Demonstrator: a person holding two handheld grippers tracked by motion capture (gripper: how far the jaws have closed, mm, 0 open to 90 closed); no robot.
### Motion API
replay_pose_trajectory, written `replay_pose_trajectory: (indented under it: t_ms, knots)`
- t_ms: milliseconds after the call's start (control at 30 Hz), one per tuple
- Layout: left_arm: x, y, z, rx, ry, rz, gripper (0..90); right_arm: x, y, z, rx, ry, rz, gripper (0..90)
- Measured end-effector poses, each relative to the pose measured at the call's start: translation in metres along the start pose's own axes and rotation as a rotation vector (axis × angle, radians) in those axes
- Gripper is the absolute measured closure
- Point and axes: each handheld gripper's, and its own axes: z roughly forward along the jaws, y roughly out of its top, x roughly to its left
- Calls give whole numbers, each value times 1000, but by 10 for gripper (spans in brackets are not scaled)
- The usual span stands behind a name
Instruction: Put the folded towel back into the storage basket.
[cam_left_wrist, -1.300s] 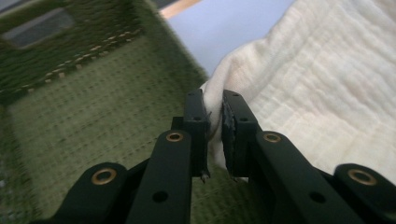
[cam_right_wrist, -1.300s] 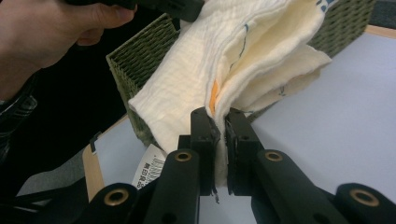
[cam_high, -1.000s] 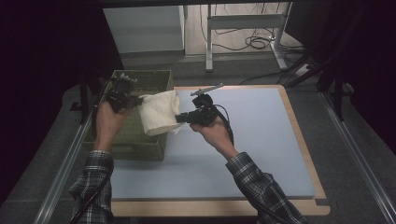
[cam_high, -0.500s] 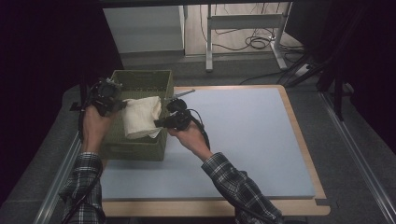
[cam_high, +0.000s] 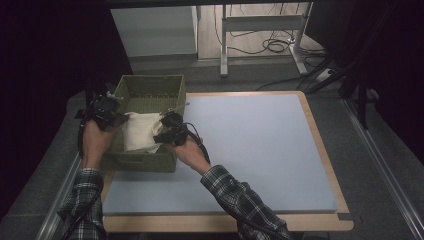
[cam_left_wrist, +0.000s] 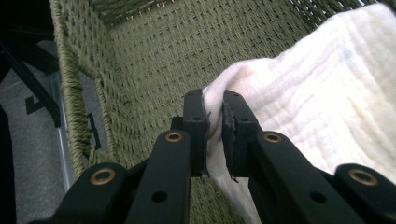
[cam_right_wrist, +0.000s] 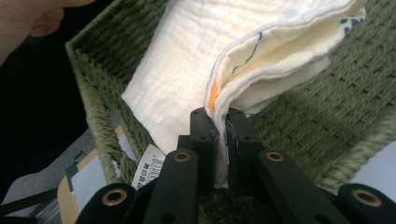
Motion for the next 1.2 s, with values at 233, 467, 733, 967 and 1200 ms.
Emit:
replay_pose_trajectory:
  t_ms: [233, 467, 733, 967, 1200]
  knots:
    - [-9, 5, 14, 13, 6, 29, 808, 5, -5, 4, 19, -25, 10, 815]
    - [-13, 4, 22, 6, -3, 19, 716, 10, -5, 6, 31, -34, -2, 696]
    - [-16, 3, 23, -12, -33, 3, 567, 10, 4, -13, -13, -63, -50, 609]
    - [-22, 4, 28, -7, -60, -8, 476, 2, 3, -27, -32, -66, -89, 531]
    - [-26, 8, 30, -10, -117, -30, 362, 2, 2, -41, -55, -92, -148, 434]
